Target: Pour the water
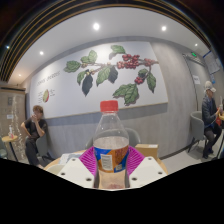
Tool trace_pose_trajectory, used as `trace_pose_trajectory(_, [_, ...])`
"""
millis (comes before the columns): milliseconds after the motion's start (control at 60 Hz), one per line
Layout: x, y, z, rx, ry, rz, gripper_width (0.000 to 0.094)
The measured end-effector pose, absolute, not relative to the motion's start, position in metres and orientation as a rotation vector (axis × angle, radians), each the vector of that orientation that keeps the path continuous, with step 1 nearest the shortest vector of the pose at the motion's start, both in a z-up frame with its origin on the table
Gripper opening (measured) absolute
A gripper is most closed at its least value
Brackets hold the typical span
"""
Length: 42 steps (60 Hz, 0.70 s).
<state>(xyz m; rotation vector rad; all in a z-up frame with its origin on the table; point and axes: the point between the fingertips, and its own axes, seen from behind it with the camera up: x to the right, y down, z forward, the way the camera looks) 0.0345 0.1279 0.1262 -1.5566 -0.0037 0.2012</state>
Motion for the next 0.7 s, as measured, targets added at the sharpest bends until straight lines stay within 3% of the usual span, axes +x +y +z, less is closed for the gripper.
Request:
trace_pose_trajectory(333, [0.045, 0.112, 0.132, -1.559, -0.083, 0.184, 0.0387])
trace_pose_trajectory(450, [0.035, 0.117, 0.128, -1.578, -0.132, 0.161, 0.0565])
trace_pose_trajectory(517, [0.045, 0.107, 0.132, -1.618, -0.142, 0.145, 0.0876])
trace_pose_trajectory(700, [0.048, 0.055, 0.131, -1.675, -0.169, 0.188, 0.0850])
